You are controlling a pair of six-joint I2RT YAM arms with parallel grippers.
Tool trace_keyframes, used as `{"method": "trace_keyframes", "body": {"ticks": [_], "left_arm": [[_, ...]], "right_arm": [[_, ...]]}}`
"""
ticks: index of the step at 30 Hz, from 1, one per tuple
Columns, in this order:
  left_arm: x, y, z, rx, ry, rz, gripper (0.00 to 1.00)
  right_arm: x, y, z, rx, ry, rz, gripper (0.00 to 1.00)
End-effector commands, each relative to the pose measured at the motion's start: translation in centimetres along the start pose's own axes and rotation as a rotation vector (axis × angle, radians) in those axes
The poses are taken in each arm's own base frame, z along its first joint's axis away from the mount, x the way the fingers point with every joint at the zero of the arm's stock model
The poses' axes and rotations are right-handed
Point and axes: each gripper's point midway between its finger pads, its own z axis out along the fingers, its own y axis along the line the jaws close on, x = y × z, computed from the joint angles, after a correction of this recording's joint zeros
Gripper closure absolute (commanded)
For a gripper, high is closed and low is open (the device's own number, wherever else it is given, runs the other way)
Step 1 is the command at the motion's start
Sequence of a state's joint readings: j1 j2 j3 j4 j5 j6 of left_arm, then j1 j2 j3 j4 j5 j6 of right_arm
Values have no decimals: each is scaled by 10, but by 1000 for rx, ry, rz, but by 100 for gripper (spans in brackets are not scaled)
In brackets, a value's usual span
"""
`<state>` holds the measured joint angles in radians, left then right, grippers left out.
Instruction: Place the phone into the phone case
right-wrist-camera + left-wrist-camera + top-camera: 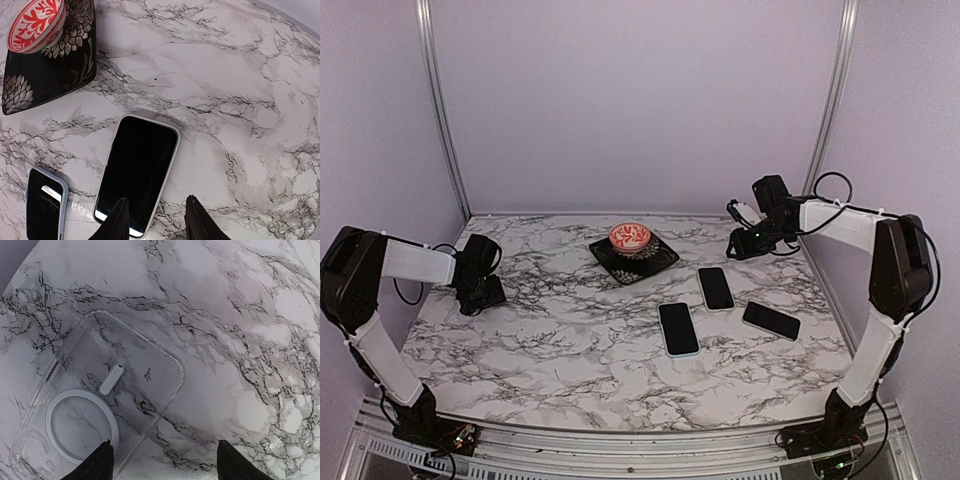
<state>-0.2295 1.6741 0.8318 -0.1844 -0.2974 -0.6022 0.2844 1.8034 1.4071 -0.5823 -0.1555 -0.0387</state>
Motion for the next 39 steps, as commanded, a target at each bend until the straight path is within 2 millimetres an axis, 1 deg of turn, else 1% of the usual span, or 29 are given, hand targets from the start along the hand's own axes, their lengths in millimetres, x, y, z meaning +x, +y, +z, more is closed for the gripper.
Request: {"method": "trace_keyframes", "body": {"ticks": [1,2,3,5,7,9,14,16,18,20,23,24,27,30,31,33,34,35,36,37,39], "left_arm": [[16,16,-1,-38,43,-4,37],[16,17,0,-40,45,-2,40],[17,17,0,-39,49,4,45],[19,15,3,-33,63,17,61],[21,15,4,-32,70,30,82],[23,15,5,-32,74,37,100],[31,10,1,19,101,23,100],[38,0,-5,82,121,-16,100],[46,-20,-16,165,130,-46,100],[55,-49,-32,243,124,-52,100],[73,-101,-58,360,124,-27,100],[79,-115,-64,383,125,-8,100],[96,-150,-77,435,140,50,100],[111,-174,-78,465,173,125,100],[115,-178,-77,468,181,139,100],[122,-183,-75,469,193,168,100],[125,-186,-74,469,194,183,100],[127,-188,-74,469,195,193,96],[126,-192,-76,479,191,202,88],[125,-194,-78,484,182,210,83],[117,-200,-86,504,152,223,70]], "right_arm": [[-10,6,-6,-4,-41,-29,63],[-10,7,-8,-6,-44,-32,63],[-11,8,-9,-7,-47,-35,63],[-12,9,-11,-6,-50,-39,63],[-12,10,-13,-7,-54,-42,63],[-13,11,-16,-8,-58,-46,63],[-16,15,-22,-6,-71,-53,63],[-16,17,-24,-5,-71,-56,63],[-16,22,-24,-7,-70,-63,63],[-14,31,-24,-17,-66,-74,63],[-10,54,-20,-39,-48,-118,63],[-8,62,-19,-48,-43,-132,63],[0,78,-15,-65,-13,-157,63],[14,81,-14,-76,34,-157,61],[19,81,-15,-76,47,-157,59],[28,78,-16,-66,74,-155,45],[32,77,-16,-58,90,-156,40],[34,75,-17,-52,105,-161,35],[36,74,-18,-43,115,-168,29],[38,71,-19,-30,129,-174,24],[40,66,-24,-2,154,-197,13]]}}
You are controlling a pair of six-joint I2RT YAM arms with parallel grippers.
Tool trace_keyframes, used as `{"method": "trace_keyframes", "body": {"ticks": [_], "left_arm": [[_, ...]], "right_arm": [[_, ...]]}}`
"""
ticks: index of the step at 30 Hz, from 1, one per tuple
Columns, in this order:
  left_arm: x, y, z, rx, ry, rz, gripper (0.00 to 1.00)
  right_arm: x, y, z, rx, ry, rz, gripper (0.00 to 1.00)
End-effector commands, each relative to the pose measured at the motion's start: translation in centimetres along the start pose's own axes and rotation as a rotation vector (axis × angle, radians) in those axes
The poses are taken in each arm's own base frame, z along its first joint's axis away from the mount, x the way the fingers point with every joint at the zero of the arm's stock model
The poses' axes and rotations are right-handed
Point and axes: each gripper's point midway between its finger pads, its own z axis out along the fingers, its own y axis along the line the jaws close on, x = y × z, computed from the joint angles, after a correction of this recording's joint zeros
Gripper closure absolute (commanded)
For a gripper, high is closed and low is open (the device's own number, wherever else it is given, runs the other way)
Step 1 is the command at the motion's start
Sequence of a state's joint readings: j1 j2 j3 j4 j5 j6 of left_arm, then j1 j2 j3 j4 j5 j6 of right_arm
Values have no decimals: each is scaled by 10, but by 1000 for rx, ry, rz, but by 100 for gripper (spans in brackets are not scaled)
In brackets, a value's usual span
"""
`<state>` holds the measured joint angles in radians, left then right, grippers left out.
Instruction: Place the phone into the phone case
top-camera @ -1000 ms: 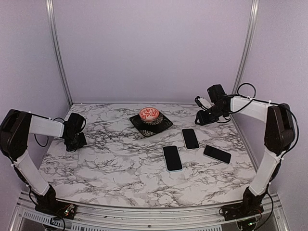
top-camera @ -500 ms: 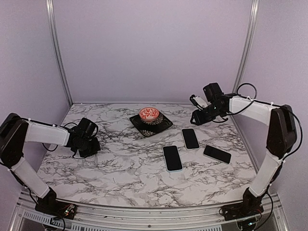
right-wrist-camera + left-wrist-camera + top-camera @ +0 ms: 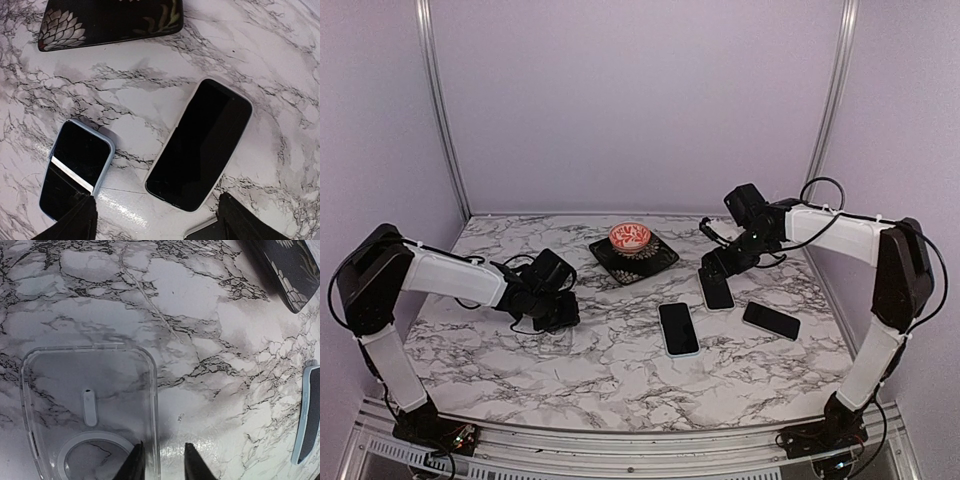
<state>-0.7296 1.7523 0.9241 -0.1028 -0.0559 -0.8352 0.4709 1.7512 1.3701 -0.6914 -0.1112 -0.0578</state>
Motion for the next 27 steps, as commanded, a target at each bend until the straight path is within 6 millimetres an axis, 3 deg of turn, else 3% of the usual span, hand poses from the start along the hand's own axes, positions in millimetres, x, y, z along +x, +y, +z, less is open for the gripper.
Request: {"method": "trace_keyframes", "body": {"ticks": [1,4,8,12,15,18,22,27], "left_arm": [[-18,-24,-12,47,-52,59,64],[-35,-30,-35,56,-124,124,47],[-48,-4,-60,-24,-214,145,36],[-35,31,-61,-72,-192,125,17],[-23,52,-55,-116,-156,142,6],[-15,70,-48,-167,-123,174,1],[-5,78,-41,-188,-79,215,1],[1,82,-45,-181,-77,231,2]], "right_arm": [[10,-11,-18,69,65,-43,8],[18,-17,-19,98,102,-94,5],[39,-34,-20,152,176,-161,3],[63,-42,-26,134,243,-190,2],[78,-61,-34,176,284,-222,1],[97,-72,-39,178,327,-263,1],[125,-75,-33,158,351,-379,1],[136,-79,-25,116,382,-438,1]]}}
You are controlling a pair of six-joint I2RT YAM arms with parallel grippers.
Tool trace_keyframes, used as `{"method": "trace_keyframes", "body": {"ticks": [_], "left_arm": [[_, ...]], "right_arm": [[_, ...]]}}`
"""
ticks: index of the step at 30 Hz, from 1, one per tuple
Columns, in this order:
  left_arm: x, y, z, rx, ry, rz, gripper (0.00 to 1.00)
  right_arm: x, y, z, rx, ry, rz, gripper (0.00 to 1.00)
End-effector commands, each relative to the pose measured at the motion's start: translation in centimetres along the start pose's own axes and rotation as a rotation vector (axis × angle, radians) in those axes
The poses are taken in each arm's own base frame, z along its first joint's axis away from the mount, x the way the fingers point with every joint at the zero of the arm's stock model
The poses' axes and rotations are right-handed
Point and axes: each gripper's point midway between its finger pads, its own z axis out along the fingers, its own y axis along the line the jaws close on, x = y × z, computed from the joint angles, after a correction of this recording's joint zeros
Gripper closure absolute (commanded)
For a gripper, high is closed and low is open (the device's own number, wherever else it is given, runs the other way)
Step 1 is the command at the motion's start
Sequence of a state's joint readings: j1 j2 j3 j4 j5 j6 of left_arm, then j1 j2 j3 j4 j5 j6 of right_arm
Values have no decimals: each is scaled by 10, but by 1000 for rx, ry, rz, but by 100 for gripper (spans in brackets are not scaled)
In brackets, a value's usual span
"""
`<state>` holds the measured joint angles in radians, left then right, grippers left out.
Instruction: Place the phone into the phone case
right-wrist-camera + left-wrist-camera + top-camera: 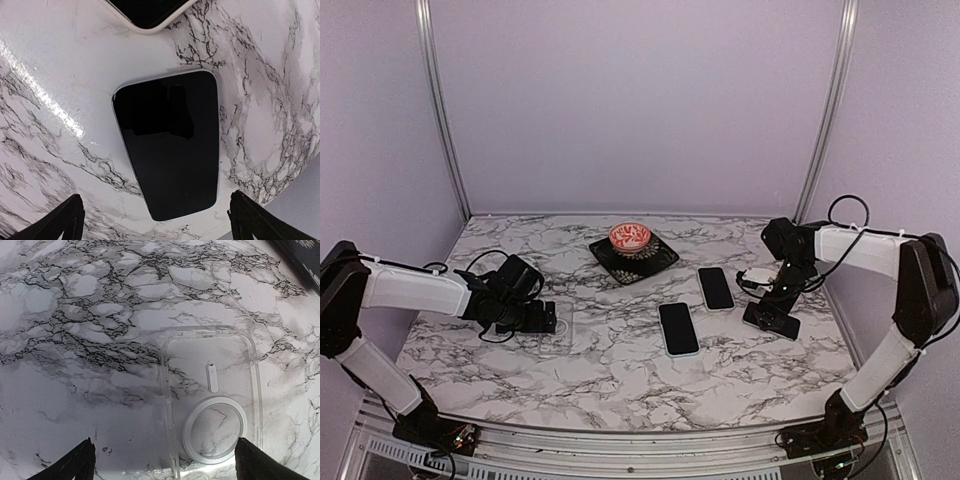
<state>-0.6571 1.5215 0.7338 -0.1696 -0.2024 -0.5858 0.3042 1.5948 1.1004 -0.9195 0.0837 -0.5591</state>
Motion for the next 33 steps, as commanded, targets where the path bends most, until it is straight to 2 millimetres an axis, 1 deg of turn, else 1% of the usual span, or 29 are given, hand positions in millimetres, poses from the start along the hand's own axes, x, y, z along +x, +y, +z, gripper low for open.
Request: {"method": "trace_keyframes", "body": {"ticks": [1,5,8,11,13,15,19,22,25,27,28,33], "left_arm": [[11,10,-2,-15,24,51,2],[17,4,0,18,53,76,7],[18,1,0,31,58,95,13],[13,6,-4,12,24,97,13],[9,4,-7,21,12,102,13],[9,4,-6,21,12,108,13],[12,4,-2,16,27,113,13],[15,3,-1,24,39,110,14],[17,5,0,12,42,123,20],[21,8,1,5,47,128,25],[22,8,0,10,49,128,27],[16,2,-10,48,24,121,27]], "right_arm": [[-11,-9,1,9,-29,-115,1],[-17,-8,9,-58,-59,-147,2],[-10,-7,18,-108,-45,-144,2],[-7,-9,25,-150,-70,-149,2],[-6,-17,31,-152,-73,-129,2],[-4,-21,39,-156,-50,-118,2],[-3,-13,53,-218,-36,-118,2],[7,-11,66,-215,24,-104,3],[4,-9,72,-184,68,-120,6],[1,-8,75,-150,103,-139,11],[0,-7,75,-131,119,-149,12],[-9,12,73,-141,118,-191,20]]}}
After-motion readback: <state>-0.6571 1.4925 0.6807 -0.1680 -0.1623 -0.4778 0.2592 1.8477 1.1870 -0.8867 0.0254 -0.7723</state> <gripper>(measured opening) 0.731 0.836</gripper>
